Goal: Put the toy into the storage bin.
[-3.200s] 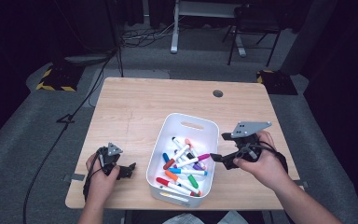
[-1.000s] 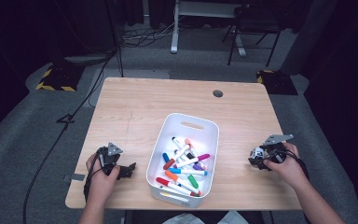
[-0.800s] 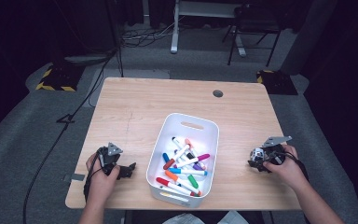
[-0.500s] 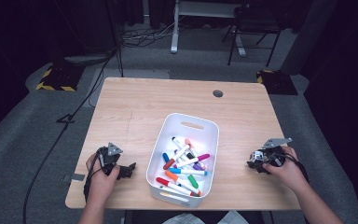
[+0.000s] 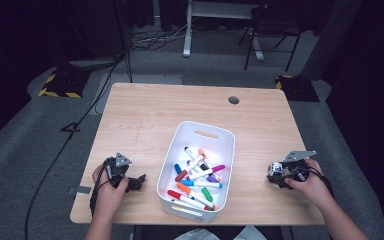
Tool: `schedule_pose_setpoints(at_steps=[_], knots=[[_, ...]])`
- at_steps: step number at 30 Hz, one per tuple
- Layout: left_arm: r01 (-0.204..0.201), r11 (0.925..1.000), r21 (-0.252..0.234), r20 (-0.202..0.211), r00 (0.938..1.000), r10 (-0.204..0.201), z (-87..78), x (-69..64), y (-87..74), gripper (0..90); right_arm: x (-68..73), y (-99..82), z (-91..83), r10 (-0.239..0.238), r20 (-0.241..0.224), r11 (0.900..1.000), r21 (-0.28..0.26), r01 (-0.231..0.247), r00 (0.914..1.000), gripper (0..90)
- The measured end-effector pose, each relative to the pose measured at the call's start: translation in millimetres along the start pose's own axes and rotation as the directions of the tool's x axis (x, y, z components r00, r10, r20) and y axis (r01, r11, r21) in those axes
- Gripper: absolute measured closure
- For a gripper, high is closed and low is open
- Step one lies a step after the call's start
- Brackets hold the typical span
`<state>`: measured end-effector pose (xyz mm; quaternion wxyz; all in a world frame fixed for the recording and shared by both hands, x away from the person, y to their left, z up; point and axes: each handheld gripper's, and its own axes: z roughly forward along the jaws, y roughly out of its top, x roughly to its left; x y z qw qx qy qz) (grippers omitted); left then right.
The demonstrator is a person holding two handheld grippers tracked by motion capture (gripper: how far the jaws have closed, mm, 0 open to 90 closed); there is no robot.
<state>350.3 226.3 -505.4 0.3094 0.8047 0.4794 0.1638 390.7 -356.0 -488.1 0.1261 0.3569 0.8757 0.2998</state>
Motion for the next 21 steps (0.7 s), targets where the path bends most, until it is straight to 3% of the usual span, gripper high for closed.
schedule_pose_setpoints(at_steps=[10, 21], knots=[[-0.002, 1.0, 0.001, 0.0, 1.0, 0.002, 0.0, 0.2, 0.0, 0.0, 5.9, 5.8, -1.3, 0.031, 0.011, 0.9995, -0.007, -0.031, 0.9995, 24.5], [0.0, 1.0, 0.0, 0.0, 1.0, 0.0, 0.0, 0.0, 0.0, 0.0, 21.7, 32.4, -15.8, -0.003, -0.011, 0.9995, -0.032, 0.003, 0.9999, 24.6]])
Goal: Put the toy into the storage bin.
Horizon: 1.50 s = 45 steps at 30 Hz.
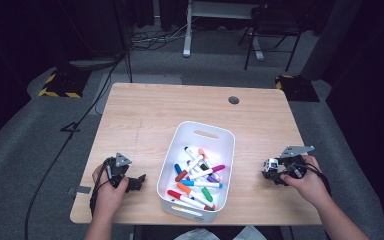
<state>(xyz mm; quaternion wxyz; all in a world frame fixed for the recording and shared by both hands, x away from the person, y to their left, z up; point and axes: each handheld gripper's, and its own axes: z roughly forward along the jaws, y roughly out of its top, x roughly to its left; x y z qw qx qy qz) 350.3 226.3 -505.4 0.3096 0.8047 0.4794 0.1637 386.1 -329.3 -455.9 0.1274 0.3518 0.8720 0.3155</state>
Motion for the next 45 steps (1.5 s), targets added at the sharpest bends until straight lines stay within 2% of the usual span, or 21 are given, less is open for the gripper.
schedule_pose_setpoints(at_steps=[8, 12, 17, 19, 24, 27, 36, 45], knots=[[-0.004, 1.0, 0.0, -0.006, 1.0, 0.004, -0.1, 0.1, 0.0, 0.0, 11.4, 22.9, -13.2, -0.027, -0.016, 0.9993, -0.028, 0.027, 0.9995, 24.7], [0.016, 0.9998, -0.008, -0.017, 0.9997, -0.016, -0.5, -2.6, -1.4, 0.2, 16.1, 37.3, -19.7, -0.05, -0.031, 0.9974, -0.053, 0.048, 0.9983, 24.7], [0.016, 0.9998, -0.009, -0.024, 0.9996, -0.016, -2.6, -4.3, -3.7, 0.2, 22.8, 53.3, -26.0, -0.058, -0.046, 0.9956, -0.077, 0.054, 0.9973, 24.6], [0.017, 0.9998, -0.007, -0.029, 0.9994, -0.018, -3.4, -5.2, -4.5, 0.2, 25.7, 60.0, -28.9, -0.075, -0.056, 0.994, -0.084, 0.071, 0.9956, 24.7], [0.025, 0.9997, -0.005, -0.027, 0.9993, -0.025, -4.0, -6.5, -5.4, 0.2, 35.5, 77.3, -35.8, -0.092, -0.081, 0.9913, -0.102, 0.084, 0.9924, 24.7], [0.025, 0.9997, -0.006, -0.026, 0.9993, -0.026, -3.8, -6.5, -5.2, 0.1, 41.9, 87.0, -40.0, -0.086, -0.093, 0.9898, -0.122, 0.074, 0.9919, 24.7], [0.02, 0.9998, -0.005, -0.019, 0.9996, -0.02, -2.0, -6.7, -3.0, 0.0, 61.7, 114.2, -53.0, -0.118, -0.098, 0.9828, -0.154, 0.102, 0.9882, 24.7], [0.019, 0.9998, -0.006, -0.023, 0.9996, -0.019, 2.3, -12.5, 1.7, 0.0, 78.3, 134.4, -58.8, -0.142, -0.108, 0.9794, -0.16, 0.124, 0.9838, 24.6]])
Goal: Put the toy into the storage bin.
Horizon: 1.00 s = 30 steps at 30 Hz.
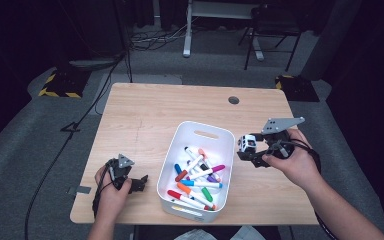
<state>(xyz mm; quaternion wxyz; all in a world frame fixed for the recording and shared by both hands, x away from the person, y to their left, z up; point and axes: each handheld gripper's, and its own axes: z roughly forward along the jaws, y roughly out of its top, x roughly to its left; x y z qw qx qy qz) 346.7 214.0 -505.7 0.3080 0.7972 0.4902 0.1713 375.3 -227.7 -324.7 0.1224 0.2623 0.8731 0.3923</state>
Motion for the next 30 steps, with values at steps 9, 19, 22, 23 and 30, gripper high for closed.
schedule_pose_setpoints(at_steps=[9, 19, 22, 23, 30], knots=[[-0.031, 0.9995, 0.004, 0.027, 0.9992, 0.031, 4.5, -12.2, 5.2, 0.0, 11.5, 17.1, 7.2, -0.025, -0.023, 0.9996, -0.016, 0.025, 0.9994, 24.6], [-0.034, 0.9994, 0.0, 0.032, 0.9989, 0.034, 5.5, -13.5, 5.7, 0.0, 23.9, 31.3, 19.6, -0.058, -0.059, 0.9982, -0.02, 0.057, 0.9966, 24.6], [-0.034, 0.9994, 0.001, 0.032, 0.9989, 0.034, 5.5, -13.5, 5.7, 0.0, 29.0, 34.9, 26.7, -0.064, -0.067, 0.9979, -0.016, 0.064, 0.9957, 24.6], [-0.034, 0.9994, 0.001, 0.032, 0.9989, 0.034, 5.4, -13.4, 5.7, 0.0, 30.0, 35.5, 28.5, -0.063, -0.07, 0.998, -0.013, 0.062, 0.9956, 24.6], [-0.034, 0.9994, 0.001, 0.032, 0.9989, 0.034, 5.4, -13.4, 5.7, 0.0, 34.0, 37.8, 46.8, -0.064, -0.086, 0.9979, 0.002, 0.064, 0.9942, 24.6]])
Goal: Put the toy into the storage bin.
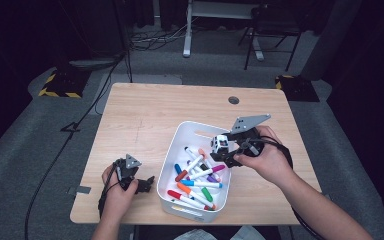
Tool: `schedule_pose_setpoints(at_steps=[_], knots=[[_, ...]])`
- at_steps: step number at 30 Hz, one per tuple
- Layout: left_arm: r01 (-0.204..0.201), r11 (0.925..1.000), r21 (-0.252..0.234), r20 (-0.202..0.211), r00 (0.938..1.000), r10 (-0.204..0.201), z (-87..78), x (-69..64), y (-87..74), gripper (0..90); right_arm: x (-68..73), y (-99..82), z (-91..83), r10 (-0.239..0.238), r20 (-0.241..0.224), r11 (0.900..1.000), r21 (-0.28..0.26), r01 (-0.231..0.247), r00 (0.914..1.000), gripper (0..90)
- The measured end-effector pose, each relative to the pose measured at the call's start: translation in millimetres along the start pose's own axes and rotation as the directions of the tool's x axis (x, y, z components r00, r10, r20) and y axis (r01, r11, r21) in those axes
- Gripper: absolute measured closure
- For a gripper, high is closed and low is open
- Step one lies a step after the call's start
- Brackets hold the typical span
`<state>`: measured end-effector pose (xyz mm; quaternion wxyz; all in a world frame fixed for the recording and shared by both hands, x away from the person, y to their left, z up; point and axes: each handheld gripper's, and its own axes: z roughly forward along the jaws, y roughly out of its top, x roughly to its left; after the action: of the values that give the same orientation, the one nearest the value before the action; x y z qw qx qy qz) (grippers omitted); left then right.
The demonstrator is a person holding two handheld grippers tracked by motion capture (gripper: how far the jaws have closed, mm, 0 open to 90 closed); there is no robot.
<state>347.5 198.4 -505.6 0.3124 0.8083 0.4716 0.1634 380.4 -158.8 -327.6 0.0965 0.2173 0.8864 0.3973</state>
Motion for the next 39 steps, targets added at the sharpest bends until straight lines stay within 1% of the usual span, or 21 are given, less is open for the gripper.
schedule_pose_setpoints(at_steps=[4, 6, 7, 8, 9, 12, 13, 20, 22, 23, 24, 25, 27, 29, 30, 31, 32, 34, 35, 36, 39], knots=[[0.0, 1.0, 0.0, 0.0, 1.0, 0.0, 0.0, 0.0, 0.0, 0.0, 1.8, -0.2, 11.3, 0.014, -0.013, 0.9999, 0.004, -0.014, 0.9998, 24.6], [-0.001, 1.0, 0.002, -0.001, 1.0, 0.001, -0.1, 0.0, 0.1, 0.0, 2.7, -0.8, 17.3, 0.008, -0.017, 0.9999, 0.014, -0.008, 0.9998, 24.6], [-0.001, 1.0, 0.002, -0.001, 1.0, 0.001, -0.1, 0.0, 0.1, 0.0, 2.7, -0.8, 17.3, 0.008, -0.017, 0.9999, 0.014, -0.008, 0.9998, 24.6], [0.0, 1.0, 0.0, 0.0, 1.0, 0.0, 0.0, 0.0, 0.0, 0.0, 4.4, -2.0, 22.1, 0.012, -0.015, 0.9995, 0.028, -0.012, 0.9998, 24.6], [0.0, 1.0, 0.0, 0.0, 1.0, 0.0, 0.0, 0.0, 0.0, 0.0, 4.4, -2.0, 22.1, 0.012, -0.015, 0.9995, 0.028, -0.012, 0.9998, 24.6], [0.0, 1.0, 0.0, 0.0, 1.0, 0.0, 0.0, 0.0, 0.0, 0.0, 6.7, -4.9, 31.8, 0.018, -0.021, 0.9984, 0.055, -0.017, 0.9996, 24.6], [-0.001, 1.0, 0.002, -0.002, 1.0, 0.001, -0.1, 0.0, 0.1, 0.0, 6.6, -5.6, 33.4, 0.007, -0.018, 0.9979, 0.065, -0.006, 0.9998, 24.6], [0.0, 1.0, 0.0, 0.0, 1.0, 0.0, 0.0, 0.0, 0.0, 0.0, 8.1, -13.0, 46.3, 0.003, -0.013, 0.9921, 0.126, -0.002, 0.9999, 24.6], [0.0, 1.0, 0.001, -0.001, 1.0, 0.0, -0.1, 0.0, 0.1, 0.0, 7.9, -14.5, 48.3, -0.012, -0.008, 0.9897, 0.142, 0.013, 0.9999, 24.6], [0.0, 1.0, 0.001, -0.001, 1.0, 0.0, -0.1, 0.0, 0.1, 0.0, 7.9, -14.5, 48.3, -0.012, -0.008, 0.9897, 0.142, 0.013, 0.9999, 24.6], [0.0, 1.0, 0.0, 0.0, 1.0, 0.0, 0.0, 0.0, 0.0, 0.0, 9.0, -15.2, 49.7, -0.023, -0.001, 0.9855, 0.168, 0.023, 0.9997, 24.6], [0.0, 1.0, 0.0, 0.0, 1.0, 0.0, 0.0, 0.0, 0.0, 0.0, 9.6, -15.8, 51.0, -0.025, -0.003, 0.9853, 0.169, 0.025, 0.9997, 24.5], [0.0, 1.0, 0.0, 0.0, 1.0, 0.0, 0.0, 0.0, 0.0, 0.0, 10.4, -15.5, 51.7, -0.038, 0.004, 0.9792, 0.2, 0.037, 0.9993, 24.5], [-0.001, 1.0, 0.002, -0.001, 1.0, 0.001, -0.1, 0.0, 0.0, 0.0, 11.4, -15.7, 53.8, -0.038, -0.002, 0.9742, 0.223, 0.037, 0.9993, 24.5], [0.0, 1.0, 0.0, 0.0, 1.0, 0.0, 0.0, 0.0, 0.0, 0.0, 11.4, -16.1, 55.3, -0.046, -0.006, 0.9726, 0.228, 0.046, 0.9989, 24.5], [0.0, 1.0, 0.0, 0.0, 1.0, 0.0, 0.0, 0.0, 0.0, 0.0, 11.9, -16.3, 56.1, -0.039, -0.007, 0.9717, 0.233, 0.04, 0.9992, 24.5], [0.0, 1.0, 0.0, 0.0, 1.0, 0.0, 0.0, 0.0, 0.0, 0.0, 11.8, -16.0, 56.4, -0.043, -0.011, 0.9689, 0.243, 0.045, 0.999, 24.5], [-0.001, 1.0, 0.002, -0.001, 1.0, 0.001, -0.1, 0.1, 0.1, 0.0, 13.0, -16.0, 57.9, -0.039, -0.012, 0.9682, 0.247, 0.041, 0.9992, 24.5], [-0.001, 1.0, 0.002, -0.001, 1.0, 0.001, -0.1, 0.1, 0.1, 0.0, 12.8, -15.5, 58.2, -0.051, -0.008, 0.9654, 0.256, 0.051, 0.9987, 24.5], [0.0, 1.0, 0.0, 0.0, 1.0, 0.0, 0.0, 0.0, 0.0, 0.0, 13.3, -15.7, 59.2, -0.047, -0.008, 0.966, 0.254, 0.048, 0.9988, 24.4], [-0.001, 1.0, 0.002, -0.002, 1.0, 0.001, -0.1, 0.1, 0.1, 0.0, 13.6, -15.1, 60.5, -0.045, -0.004, 0.9634, 0.264, 0.045, 0.999, 24.4]])
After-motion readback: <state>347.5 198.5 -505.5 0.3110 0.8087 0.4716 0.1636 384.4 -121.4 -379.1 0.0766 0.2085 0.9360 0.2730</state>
